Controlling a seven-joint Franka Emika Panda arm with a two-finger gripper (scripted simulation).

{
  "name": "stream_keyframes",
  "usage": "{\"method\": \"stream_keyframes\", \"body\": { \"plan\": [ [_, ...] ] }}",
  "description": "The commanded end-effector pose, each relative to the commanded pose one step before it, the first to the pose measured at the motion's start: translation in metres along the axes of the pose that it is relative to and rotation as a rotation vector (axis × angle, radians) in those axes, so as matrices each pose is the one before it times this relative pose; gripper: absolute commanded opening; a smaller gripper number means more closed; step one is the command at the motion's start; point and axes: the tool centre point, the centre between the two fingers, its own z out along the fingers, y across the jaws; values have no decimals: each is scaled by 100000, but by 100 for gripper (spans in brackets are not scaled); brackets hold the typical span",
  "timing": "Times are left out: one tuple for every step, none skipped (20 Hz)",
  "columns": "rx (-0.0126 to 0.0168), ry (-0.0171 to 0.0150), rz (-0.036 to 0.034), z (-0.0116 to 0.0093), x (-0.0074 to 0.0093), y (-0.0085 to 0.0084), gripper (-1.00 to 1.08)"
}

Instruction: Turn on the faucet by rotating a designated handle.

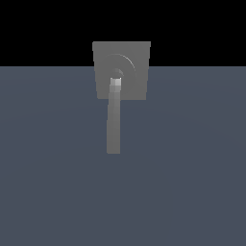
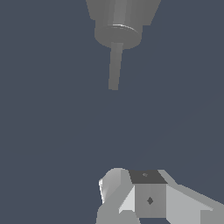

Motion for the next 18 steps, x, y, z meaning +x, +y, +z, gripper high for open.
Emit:
{"method": "stream_keyframes", "body": {
  "plan": [
    [0,0,0,0,0,1,-100],
    [66,20,3,4,14,8,-100],
    [248,72,16,7,37,50,-100],
    [415,113,35,14,63,79,-100],
    [611,150,69,22,89,111,-100],
    [791,160,125,31,108,134,-100],
    [783,111,167,34,96,120,-100],
    [715,48,198,33,74,99,-100],
    [611,-16,213,33,53,69,-100],
    [444,-63,193,27,28,37,-100],
    [233,-73,129,17,7,11,-100],
    [0,0,0,-8,-26,-26,-100],
    [-185,1,-63,-2,9,2,-100],
    [-389,150,-235,-31,-5,-9,-100],
    [-533,260,-360,-47,4,1,-100],
    [-702,373,-496,-65,13,11,-100],
    [-892,486,-641,-84,19,18,-100],
    [-1097,594,-789,-104,25,23,-100]
  ]
}}
